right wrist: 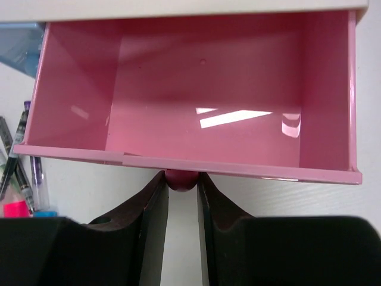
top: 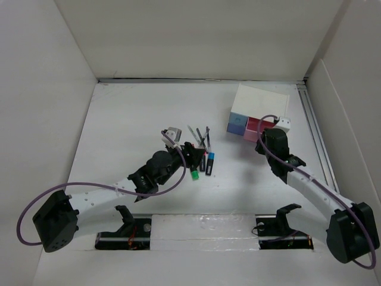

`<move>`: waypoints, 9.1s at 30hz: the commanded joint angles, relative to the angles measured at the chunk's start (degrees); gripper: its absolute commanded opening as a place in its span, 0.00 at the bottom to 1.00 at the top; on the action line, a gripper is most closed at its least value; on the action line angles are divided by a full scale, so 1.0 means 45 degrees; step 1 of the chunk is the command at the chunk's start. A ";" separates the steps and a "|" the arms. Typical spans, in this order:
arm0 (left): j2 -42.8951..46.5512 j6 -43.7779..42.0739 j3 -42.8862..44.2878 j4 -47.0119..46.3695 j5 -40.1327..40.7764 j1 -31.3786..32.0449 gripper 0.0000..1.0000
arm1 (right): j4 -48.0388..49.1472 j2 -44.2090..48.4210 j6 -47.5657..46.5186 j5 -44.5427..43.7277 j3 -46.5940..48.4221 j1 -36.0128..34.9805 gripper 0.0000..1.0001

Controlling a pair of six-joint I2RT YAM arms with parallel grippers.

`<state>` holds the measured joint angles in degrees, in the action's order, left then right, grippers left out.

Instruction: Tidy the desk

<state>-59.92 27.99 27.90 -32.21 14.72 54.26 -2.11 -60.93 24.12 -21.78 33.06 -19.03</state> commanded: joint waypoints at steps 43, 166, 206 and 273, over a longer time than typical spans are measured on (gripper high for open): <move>0.4155 0.1398 -0.0419 0.2254 0.5791 -0.0261 0.55 | -0.4750 0.3092 -0.1080 -0.0141 0.3901 -0.3172 0.19; 0.4449 0.1241 -0.0634 0.2157 0.2862 -0.1745 0.44 | -0.0800 -0.5222 -0.4362 0.0486 0.9752 -0.3802 0.05; 0.4878 0.1300 -0.0810 0.2059 0.2373 -0.1745 0.44 | 0.0272 -0.0113 -0.5203 -0.3714 0.2889 -0.1163 0.12; 0.5425 0.1359 -0.0985 0.2098 0.2530 -0.1745 0.17 | -0.1016 -1.2516 -0.4872 0.2476 1.0349 -0.5205 0.26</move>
<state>-35.46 34.37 23.27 -20.40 26.52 46.61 -7.20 -115.96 1.96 -12.10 77.58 -42.44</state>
